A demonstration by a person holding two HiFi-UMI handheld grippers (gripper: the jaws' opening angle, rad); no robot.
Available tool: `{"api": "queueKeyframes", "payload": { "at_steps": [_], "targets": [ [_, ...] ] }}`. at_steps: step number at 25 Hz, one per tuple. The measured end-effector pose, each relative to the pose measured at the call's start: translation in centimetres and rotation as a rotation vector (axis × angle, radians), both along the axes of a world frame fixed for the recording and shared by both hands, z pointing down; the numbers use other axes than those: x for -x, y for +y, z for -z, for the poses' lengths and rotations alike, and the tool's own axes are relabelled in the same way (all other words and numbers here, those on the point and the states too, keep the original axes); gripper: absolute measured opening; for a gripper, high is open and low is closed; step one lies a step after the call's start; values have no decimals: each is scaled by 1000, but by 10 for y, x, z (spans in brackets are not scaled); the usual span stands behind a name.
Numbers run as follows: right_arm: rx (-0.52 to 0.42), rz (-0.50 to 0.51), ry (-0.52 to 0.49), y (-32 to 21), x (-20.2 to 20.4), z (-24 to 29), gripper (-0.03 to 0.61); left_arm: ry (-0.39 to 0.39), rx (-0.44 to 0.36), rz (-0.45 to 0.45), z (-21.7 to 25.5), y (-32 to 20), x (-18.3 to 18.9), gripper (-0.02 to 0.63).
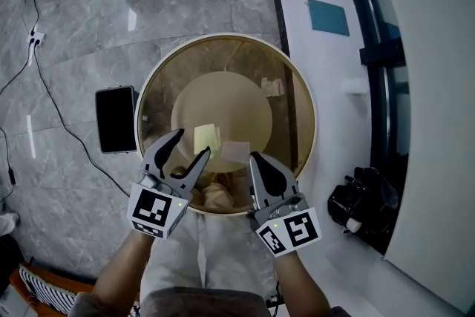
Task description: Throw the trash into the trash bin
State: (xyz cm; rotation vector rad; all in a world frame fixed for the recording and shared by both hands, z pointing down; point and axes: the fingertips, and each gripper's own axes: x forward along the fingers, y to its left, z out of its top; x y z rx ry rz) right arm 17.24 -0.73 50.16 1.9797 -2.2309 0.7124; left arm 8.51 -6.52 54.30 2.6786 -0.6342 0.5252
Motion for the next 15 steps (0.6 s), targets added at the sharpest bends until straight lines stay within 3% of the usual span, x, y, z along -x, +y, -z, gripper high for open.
{"api": "queueKeyframes", "payload": {
  "at_steps": [15],
  "targets": [
    [30,-29,-22,7,-10,-16,17,-152,32,-93,-75,17,-13,245]
  ]
}}
